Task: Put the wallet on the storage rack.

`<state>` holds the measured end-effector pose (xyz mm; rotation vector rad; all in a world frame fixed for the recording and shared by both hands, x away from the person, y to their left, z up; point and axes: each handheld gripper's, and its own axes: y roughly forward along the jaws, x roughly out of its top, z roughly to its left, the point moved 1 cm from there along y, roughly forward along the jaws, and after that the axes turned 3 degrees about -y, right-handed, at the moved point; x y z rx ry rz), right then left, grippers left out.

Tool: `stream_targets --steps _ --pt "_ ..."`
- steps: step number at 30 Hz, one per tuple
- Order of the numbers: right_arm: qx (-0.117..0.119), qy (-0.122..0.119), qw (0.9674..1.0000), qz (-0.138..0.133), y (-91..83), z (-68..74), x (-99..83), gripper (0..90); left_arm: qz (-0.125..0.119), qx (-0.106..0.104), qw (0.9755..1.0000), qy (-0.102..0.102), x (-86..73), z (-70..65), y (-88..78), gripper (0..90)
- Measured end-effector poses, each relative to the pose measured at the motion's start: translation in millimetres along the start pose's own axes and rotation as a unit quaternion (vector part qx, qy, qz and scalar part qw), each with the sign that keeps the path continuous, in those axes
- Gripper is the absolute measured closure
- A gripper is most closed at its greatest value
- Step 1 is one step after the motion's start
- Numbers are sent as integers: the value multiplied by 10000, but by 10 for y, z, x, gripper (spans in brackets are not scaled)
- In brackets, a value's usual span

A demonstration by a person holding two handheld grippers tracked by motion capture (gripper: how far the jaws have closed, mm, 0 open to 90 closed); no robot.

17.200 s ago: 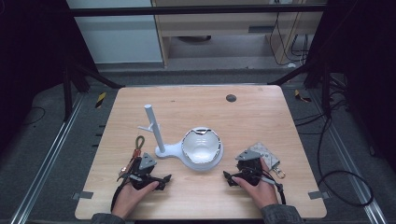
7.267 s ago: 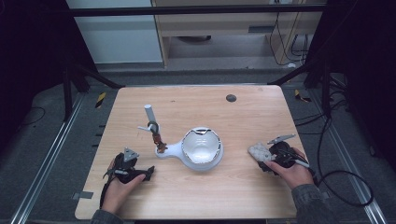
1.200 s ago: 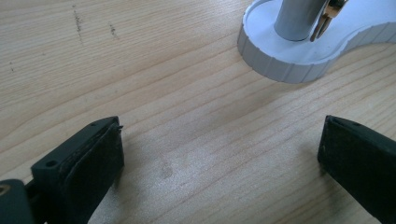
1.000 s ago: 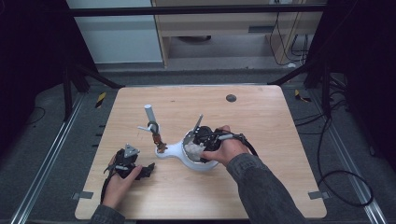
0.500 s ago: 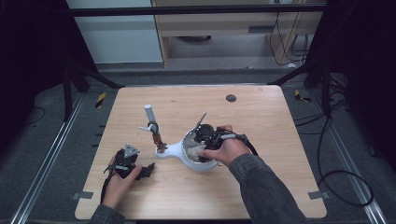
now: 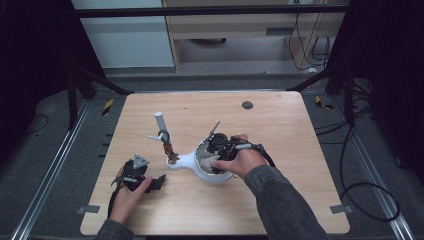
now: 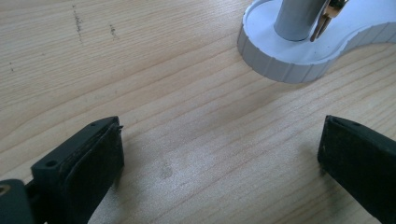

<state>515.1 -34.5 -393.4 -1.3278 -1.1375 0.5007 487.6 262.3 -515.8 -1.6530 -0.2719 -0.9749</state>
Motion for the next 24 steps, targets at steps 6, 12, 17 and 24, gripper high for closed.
stream_targets --steps 6,12,17,24 --pt "26 9 10000 10 -5 13 4 250 -2 3 10000 1 0 0 0 0" --pt "19 -27 10000 -12 -14 22 -1 228 2 0 10000 3 0 0 0 0" --pt "20 -55 10000 -36 -29 36 -8 204 0 0 10000 1 0 0 0 0" --pt "28 -45 10000 -79 -37 45 -31 177 0 0 10000 -1 0 0 0 0"
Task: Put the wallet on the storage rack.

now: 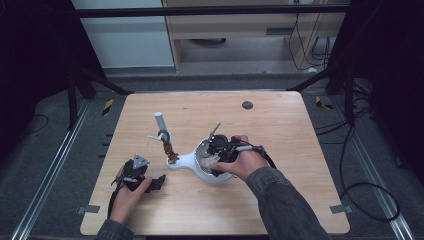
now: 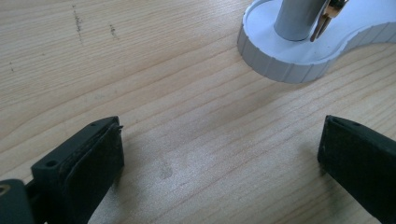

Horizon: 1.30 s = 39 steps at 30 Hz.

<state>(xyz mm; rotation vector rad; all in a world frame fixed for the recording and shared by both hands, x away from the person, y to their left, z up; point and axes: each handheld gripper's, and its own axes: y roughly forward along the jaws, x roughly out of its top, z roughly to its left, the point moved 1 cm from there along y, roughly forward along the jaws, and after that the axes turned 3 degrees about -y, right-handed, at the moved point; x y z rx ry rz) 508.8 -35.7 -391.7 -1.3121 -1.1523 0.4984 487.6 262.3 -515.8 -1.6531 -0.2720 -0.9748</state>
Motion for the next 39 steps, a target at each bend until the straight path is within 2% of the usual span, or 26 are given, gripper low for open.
stream_targets --steps 12,31,39 --pt "-43 43 9999 -83 -23 -11 -81 76 -2 -2 10000 -16 -1 -2 0 0" --pt "-89 75 9995 -297 -110 -24 -164 66 -1 3 10000 -11 -1 -5 0 0" --pt "-135 111 9981 -587 -200 -49 -253 66 13 1 10000 3 -2 -6 -2 0"
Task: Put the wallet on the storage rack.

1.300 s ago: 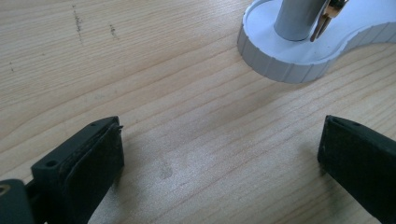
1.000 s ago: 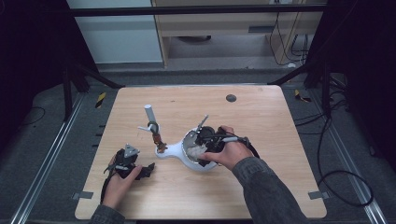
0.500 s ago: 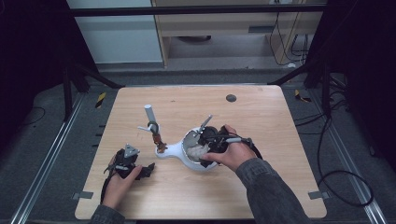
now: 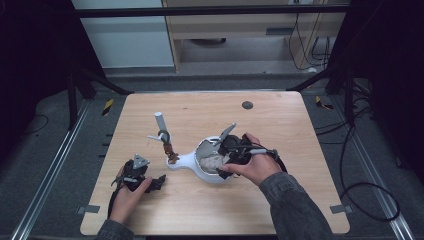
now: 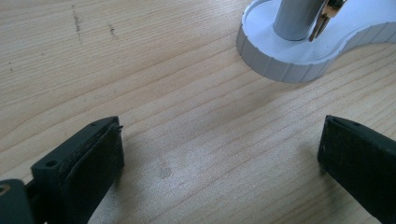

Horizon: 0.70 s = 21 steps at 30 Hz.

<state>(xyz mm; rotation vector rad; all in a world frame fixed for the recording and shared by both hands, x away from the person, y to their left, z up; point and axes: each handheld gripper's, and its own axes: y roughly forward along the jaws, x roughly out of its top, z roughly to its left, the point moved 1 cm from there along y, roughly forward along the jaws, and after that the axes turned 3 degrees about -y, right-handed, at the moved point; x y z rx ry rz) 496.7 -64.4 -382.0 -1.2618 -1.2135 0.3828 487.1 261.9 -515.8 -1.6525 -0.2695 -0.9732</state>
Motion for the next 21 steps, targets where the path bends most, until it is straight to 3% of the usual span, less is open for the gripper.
stream_targets --steps 21 --pt "-94 -9 9989 -468 -141 -12 -77 54 15 -3 10000 17 -4 -10 -6 0"
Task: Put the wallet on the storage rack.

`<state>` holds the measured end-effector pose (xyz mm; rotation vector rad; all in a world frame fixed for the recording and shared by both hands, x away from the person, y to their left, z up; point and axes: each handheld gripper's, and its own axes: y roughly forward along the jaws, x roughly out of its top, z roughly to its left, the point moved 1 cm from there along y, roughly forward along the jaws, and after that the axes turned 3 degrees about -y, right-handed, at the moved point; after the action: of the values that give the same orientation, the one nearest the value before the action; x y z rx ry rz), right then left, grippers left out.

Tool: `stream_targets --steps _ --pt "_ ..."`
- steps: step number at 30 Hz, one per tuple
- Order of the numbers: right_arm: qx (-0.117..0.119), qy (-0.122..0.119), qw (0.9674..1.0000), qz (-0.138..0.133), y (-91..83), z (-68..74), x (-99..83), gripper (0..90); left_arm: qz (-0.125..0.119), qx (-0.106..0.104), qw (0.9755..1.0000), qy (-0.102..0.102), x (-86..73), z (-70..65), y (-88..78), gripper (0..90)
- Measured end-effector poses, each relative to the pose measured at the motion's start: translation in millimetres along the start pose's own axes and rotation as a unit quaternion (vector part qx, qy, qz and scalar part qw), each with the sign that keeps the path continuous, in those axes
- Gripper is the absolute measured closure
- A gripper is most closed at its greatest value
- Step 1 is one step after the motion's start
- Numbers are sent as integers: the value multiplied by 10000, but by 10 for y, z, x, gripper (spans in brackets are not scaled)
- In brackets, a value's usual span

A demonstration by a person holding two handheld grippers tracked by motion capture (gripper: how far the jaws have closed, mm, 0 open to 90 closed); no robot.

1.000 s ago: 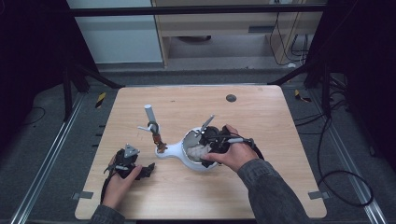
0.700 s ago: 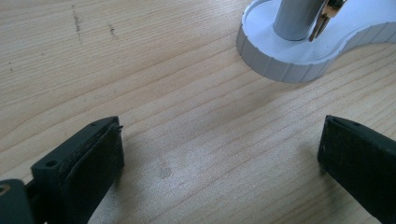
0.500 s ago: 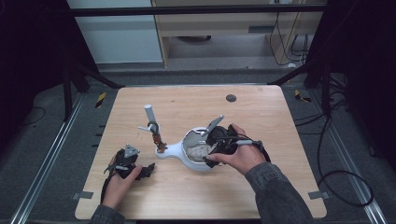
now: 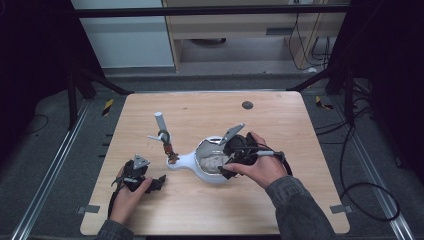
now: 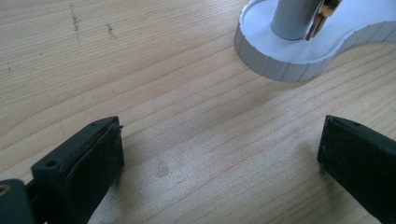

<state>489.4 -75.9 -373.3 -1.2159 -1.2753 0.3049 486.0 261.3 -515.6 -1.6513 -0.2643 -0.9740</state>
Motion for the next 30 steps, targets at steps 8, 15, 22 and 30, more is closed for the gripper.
stream_targets --steps 8,15,22,30 --pt "-72 83 9998 -138 -41 -47 -104 52 -6 -7 10000 -4 -1 -3 0 0" --pt "-195 270 9991 -278 -123 -124 -217 60 -18 -6 10000 -19 -1 -6 2 0" --pt "-433 587 9960 -524 -185 -241 -335 73 -20 -5 10000 -23 -1 -8 2 0" --pt "-757 908 9896 -815 -223 -354 -473 80 -17 -5 10000 -21 -2 -9 2 0"
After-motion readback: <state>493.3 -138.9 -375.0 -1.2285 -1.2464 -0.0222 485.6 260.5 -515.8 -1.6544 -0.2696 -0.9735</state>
